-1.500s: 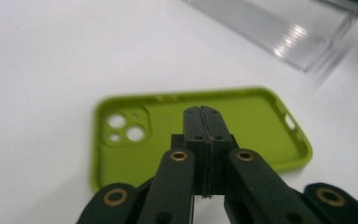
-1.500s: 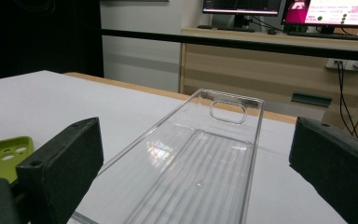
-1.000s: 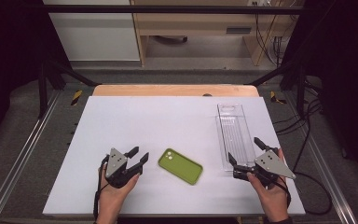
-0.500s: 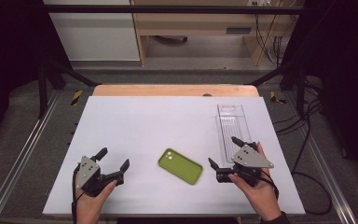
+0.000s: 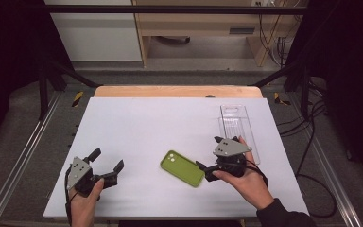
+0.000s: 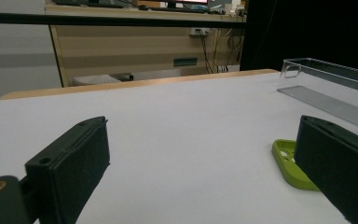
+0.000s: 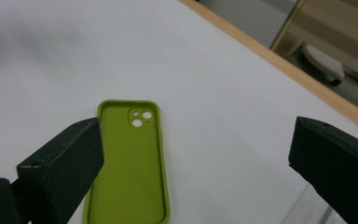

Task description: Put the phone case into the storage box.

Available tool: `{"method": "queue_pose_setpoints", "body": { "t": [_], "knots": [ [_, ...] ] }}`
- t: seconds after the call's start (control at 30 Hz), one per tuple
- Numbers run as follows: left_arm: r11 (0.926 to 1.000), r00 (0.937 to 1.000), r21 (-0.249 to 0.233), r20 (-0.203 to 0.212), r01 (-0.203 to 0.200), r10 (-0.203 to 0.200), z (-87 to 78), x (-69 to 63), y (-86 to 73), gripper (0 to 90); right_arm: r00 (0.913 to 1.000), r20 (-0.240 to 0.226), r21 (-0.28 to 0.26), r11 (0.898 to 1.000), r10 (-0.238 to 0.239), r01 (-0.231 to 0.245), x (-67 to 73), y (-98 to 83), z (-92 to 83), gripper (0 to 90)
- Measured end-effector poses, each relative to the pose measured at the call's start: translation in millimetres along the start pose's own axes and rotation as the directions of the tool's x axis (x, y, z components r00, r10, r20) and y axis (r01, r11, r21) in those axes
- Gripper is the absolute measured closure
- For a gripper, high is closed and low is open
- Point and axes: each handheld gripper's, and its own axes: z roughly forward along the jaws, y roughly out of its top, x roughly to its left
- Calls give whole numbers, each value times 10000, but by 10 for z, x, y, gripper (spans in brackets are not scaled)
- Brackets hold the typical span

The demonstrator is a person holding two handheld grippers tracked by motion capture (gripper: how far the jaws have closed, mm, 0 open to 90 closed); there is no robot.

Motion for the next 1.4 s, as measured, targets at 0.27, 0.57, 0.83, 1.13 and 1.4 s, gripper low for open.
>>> {"method": "queue_pose_setpoints", "body": {
  "t": [0.27,0.57,0.83,1.13,1.4],
  "knots": [
    [9999,9998,58,189,97,-98,14,-10,-16,22,9954,-940,1380,9899,-182,311,77,-80,293,45],
    [9999,9996,56,244,133,-134,13,-9,-19,20,9908,-1343,2048,9787,165,114,124,-247,391,46],
    [9999,9993,135,366,66,-71,33,-28,-26,21,9919,-1222,2590,9659,336,-8,137,-349,475,51],
    [9999,9989,146,459,5,-11,41,-41,-25,21,9873,-1431,2565,9661,693,-306,146,-404,572,52],
    [9998,9987,172,508,-59,50,50,-55,-26,23,9886,-1353,2790,9599,668,-267,188,-441,665,52]
  ]
}}
